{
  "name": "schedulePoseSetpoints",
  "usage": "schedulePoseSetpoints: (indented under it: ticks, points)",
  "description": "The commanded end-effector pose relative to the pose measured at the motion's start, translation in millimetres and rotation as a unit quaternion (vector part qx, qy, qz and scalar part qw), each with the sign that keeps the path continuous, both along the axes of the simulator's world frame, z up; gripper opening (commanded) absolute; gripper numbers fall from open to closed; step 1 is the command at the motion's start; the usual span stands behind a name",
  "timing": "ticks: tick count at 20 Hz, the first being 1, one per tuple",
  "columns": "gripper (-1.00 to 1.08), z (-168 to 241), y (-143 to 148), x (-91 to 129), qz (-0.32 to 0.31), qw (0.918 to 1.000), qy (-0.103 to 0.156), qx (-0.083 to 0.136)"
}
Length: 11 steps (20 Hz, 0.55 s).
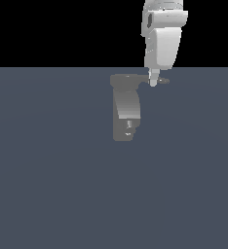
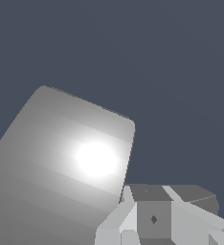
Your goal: Turn on the faucet by rotating a designated handle.
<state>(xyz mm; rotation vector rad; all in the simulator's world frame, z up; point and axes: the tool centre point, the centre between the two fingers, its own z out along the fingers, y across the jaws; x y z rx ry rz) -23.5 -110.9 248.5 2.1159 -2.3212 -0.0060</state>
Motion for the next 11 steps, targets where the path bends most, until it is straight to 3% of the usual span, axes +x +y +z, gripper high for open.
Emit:
schedulePoseSetpoints:
  ticks: [1,11]
  points:
    - [-1.0,0,-16,6,-0.007,1.0,-0.002,-0.001]
    - [-1.0,0,-49,25,-0.011,0.9999,-0.002,-0.001]
